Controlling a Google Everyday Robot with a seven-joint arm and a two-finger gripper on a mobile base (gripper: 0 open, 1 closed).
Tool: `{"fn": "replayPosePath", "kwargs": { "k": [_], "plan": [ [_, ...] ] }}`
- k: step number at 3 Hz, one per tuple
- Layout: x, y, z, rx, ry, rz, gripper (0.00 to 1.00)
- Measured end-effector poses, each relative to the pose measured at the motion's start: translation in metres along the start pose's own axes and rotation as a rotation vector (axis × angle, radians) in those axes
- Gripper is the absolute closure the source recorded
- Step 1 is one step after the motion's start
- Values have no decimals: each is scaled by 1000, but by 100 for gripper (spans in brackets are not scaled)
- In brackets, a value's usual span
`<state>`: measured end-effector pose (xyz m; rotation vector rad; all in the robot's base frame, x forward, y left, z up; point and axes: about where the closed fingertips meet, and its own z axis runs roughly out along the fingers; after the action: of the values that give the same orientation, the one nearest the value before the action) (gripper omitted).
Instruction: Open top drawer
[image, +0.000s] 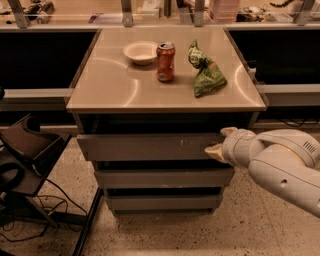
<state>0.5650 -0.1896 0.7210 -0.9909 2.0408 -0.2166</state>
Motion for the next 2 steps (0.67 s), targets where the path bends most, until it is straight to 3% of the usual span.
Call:
{"fn": "replayPosePath", "kwargs": {
  "k": [1, 2],
  "plan": [
    [0, 0, 0, 0, 0, 0, 0],
    [-4, -3, 11, -11, 45, -60, 0]
  ]
}}
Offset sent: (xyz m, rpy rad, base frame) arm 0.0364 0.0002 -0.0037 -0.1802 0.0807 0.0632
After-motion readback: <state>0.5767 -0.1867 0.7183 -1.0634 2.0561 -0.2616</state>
